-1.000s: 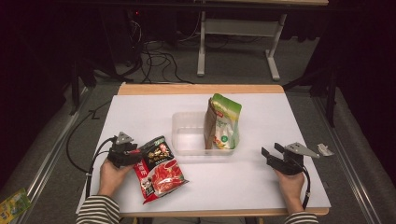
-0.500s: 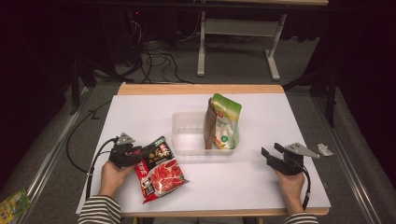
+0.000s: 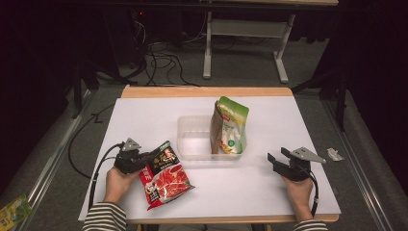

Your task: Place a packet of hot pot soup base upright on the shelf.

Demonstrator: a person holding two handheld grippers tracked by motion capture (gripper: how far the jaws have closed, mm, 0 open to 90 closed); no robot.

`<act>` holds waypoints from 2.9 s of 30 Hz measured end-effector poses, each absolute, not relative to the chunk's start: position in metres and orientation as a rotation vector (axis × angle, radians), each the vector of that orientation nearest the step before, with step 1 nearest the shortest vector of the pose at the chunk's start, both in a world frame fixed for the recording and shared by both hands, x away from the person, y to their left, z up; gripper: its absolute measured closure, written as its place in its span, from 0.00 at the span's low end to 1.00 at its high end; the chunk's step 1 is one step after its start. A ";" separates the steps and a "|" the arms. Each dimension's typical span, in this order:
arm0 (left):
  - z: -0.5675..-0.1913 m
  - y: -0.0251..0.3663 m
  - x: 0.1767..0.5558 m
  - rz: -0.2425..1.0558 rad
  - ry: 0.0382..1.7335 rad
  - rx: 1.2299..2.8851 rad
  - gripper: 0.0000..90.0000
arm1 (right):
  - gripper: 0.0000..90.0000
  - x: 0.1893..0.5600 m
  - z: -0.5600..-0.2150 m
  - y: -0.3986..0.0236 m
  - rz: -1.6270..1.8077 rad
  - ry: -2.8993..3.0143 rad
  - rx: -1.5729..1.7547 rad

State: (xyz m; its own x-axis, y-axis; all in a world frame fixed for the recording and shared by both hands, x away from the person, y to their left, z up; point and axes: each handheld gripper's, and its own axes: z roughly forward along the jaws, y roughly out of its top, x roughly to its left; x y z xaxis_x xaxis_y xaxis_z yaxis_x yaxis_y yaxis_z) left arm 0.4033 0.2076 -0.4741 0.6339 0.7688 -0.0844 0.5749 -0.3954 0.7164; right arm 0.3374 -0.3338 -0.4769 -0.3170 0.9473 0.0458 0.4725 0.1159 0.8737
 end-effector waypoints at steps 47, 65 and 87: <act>-0.403 0.224 0.363 0.351 1.004 1.980 0.99 | 0.39 0.334 -0.477 -0.336 1.164 1.815 1.375; -0.365 0.218 0.345 0.460 0.937 1.925 0.99 | 0.39 0.332 -0.476 -0.336 1.178 1.800 1.361; -0.341 0.212 0.334 0.522 0.918 1.885 0.99 | 0.39 0.332 -0.476 -0.337 1.182 1.796 1.359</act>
